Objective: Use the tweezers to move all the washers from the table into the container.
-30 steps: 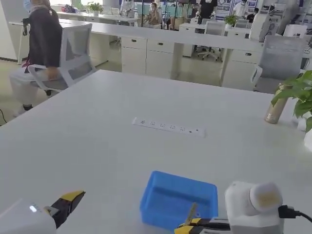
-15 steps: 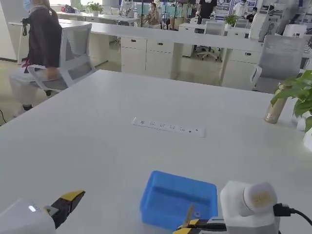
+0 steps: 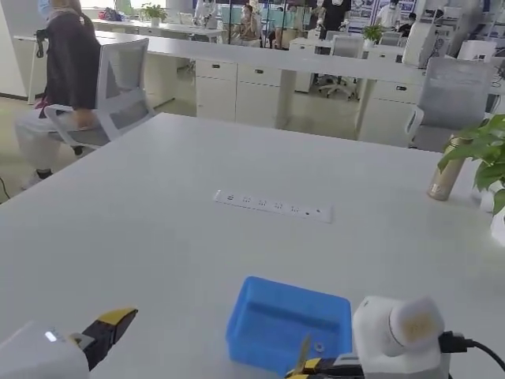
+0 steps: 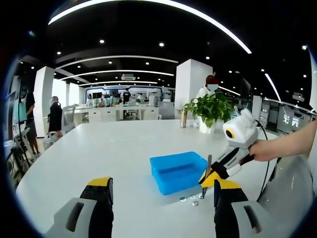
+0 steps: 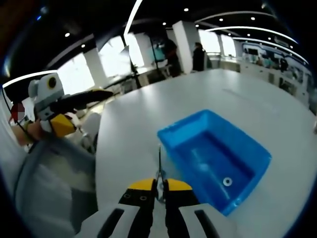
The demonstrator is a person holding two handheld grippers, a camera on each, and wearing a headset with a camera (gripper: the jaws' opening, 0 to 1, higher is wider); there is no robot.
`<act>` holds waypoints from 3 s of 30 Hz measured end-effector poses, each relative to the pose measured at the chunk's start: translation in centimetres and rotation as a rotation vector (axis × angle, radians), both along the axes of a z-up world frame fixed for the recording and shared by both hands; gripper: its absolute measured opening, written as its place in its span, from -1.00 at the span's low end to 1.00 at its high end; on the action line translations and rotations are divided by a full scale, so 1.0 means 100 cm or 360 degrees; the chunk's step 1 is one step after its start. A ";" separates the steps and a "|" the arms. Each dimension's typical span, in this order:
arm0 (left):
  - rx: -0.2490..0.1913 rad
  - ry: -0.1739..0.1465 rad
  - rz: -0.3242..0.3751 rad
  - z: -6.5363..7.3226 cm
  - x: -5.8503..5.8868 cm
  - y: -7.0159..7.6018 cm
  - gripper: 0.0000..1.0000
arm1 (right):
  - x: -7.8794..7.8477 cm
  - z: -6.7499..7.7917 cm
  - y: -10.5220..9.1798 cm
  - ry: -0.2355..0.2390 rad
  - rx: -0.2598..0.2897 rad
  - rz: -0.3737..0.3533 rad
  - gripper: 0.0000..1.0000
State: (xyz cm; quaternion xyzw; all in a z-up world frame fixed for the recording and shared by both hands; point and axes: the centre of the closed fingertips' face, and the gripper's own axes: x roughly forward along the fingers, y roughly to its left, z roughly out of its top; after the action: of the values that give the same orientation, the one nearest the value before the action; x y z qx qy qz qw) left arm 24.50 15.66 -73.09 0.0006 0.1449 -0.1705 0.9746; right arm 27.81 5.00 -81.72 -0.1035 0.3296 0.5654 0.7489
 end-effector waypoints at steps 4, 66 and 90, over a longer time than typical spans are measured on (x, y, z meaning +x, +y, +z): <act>0.0003 0.0004 -0.0001 0.000 0.000 0.000 0.70 | -0.005 0.002 0.003 -0.0074 -0.0031 0.0075 -0.93; -0.0021 0.0032 0.0000 -0.003 -0.001 0.001 0.60 | 0.096 0.035 -0.016 -0.0112 0.0194 -0.0274 -0.94; -0.0018 0.0047 -0.0012 -0.005 -0.001 -0.001 0.55 | 0.098 0.012 -0.011 -0.0052 0.0116 -0.0251 -0.94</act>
State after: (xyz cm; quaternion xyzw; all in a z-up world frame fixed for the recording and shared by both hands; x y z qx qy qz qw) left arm 24.38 15.61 -73.56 -0.0070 0.1583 -0.1750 0.9717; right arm 37.61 3.86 -80.57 -0.0590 0.3037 0.5145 0.7998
